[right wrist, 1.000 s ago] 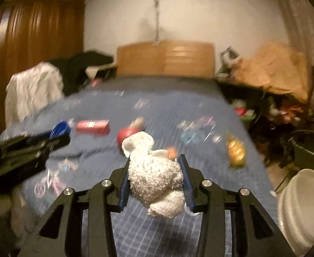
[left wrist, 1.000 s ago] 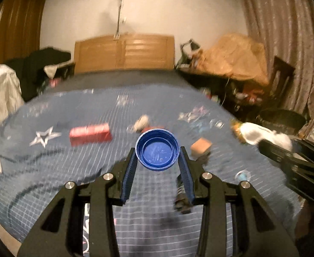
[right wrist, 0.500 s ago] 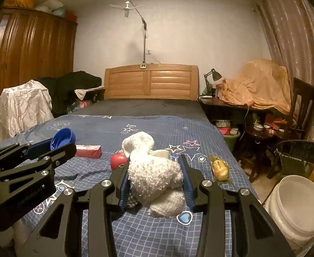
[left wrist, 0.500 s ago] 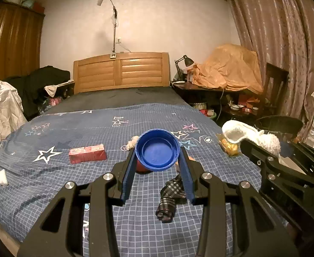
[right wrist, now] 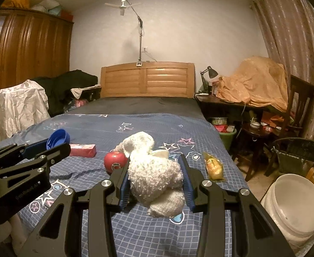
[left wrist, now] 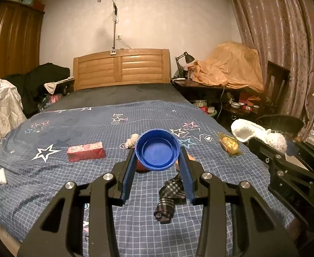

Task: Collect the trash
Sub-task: 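Carry the cap and white towel with both tools over the white bucket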

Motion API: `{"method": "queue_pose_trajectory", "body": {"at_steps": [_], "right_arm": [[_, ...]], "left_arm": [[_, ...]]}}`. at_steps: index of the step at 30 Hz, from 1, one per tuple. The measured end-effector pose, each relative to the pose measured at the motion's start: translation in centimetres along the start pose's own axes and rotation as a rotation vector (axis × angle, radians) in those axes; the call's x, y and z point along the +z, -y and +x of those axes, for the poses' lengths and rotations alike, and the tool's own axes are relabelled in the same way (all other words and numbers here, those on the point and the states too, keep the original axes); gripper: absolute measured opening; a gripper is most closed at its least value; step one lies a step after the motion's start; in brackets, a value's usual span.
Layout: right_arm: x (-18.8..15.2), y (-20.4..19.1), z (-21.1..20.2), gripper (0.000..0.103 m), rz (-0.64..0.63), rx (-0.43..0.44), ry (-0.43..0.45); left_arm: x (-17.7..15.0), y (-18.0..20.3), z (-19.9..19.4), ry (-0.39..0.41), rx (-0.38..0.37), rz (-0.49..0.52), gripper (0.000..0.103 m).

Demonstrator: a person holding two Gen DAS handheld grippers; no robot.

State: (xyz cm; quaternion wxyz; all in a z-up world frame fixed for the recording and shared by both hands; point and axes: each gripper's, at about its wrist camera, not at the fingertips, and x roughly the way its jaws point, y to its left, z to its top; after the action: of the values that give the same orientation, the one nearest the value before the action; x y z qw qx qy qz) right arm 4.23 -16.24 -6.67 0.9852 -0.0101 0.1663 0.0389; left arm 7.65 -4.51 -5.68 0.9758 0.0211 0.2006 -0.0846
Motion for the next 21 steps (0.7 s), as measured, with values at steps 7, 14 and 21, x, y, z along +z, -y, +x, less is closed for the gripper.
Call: {"method": "queue_pose_trajectory", "body": {"at_steps": [7, 14, 21], "right_arm": [[-0.1, 1.0, 0.7, 0.042, 0.000, -0.014, -0.007], [0.8, 3.4, 1.0, 0.042, 0.003, -0.049, -0.007], [1.8, 7.3, 1.0, 0.042, 0.018, -0.101, -0.013]], "left_arm": [[0.2, 0.7, 0.8, -0.017, -0.007, 0.009, 0.038], [0.7, 2.4, 2.3, -0.036, -0.032, 0.030, 0.038], [1.2, 5.1, 3.3, -0.047, -0.073, 0.058, 0.038]]}}
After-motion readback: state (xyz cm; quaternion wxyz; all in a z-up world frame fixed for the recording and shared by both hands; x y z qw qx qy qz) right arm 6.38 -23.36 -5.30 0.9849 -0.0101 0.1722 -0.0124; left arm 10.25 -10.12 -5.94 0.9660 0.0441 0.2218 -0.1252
